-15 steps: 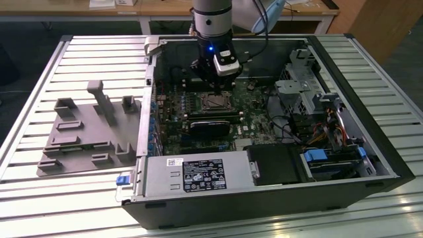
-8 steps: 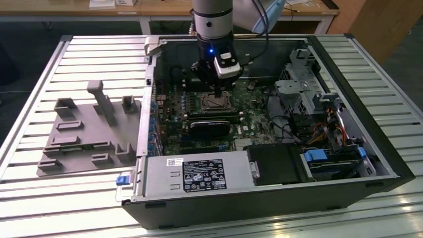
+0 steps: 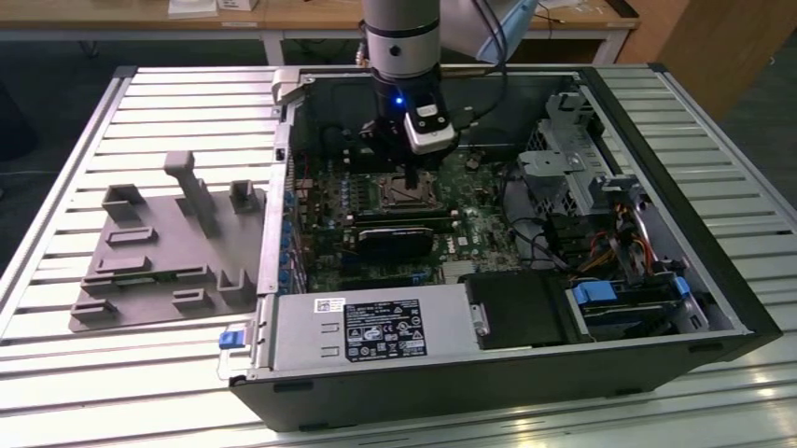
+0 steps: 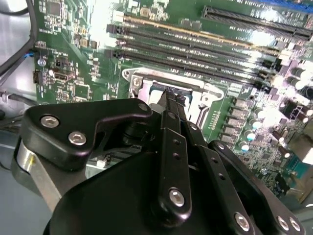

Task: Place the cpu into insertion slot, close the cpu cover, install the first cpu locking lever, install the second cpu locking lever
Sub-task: 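Install the second cpu locking lever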

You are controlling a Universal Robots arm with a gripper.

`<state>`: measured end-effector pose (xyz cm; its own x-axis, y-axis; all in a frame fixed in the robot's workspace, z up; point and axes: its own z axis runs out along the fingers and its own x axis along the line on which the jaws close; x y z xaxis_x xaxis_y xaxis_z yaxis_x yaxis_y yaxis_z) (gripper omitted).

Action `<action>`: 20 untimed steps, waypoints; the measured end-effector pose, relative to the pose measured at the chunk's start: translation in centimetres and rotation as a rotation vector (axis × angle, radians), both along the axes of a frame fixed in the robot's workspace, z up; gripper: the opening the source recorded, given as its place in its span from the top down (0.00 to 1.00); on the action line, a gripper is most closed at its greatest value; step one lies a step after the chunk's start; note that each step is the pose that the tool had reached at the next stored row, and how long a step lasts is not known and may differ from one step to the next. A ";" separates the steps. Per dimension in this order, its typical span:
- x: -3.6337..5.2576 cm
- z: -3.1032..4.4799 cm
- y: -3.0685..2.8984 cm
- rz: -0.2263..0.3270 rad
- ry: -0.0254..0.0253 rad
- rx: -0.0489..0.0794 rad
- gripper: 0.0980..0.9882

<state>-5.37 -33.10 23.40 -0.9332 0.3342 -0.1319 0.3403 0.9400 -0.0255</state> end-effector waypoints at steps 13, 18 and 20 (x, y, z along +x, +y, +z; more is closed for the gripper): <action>-0.17 -0.01 -1.71 0.000 0.0000 -0.002 1.00; -0.44 -0.11 -2.02 0.026 0.0000 -0.002 1.00; -0.49 -0.17 -2.06 0.042 0.0000 -0.002 1.00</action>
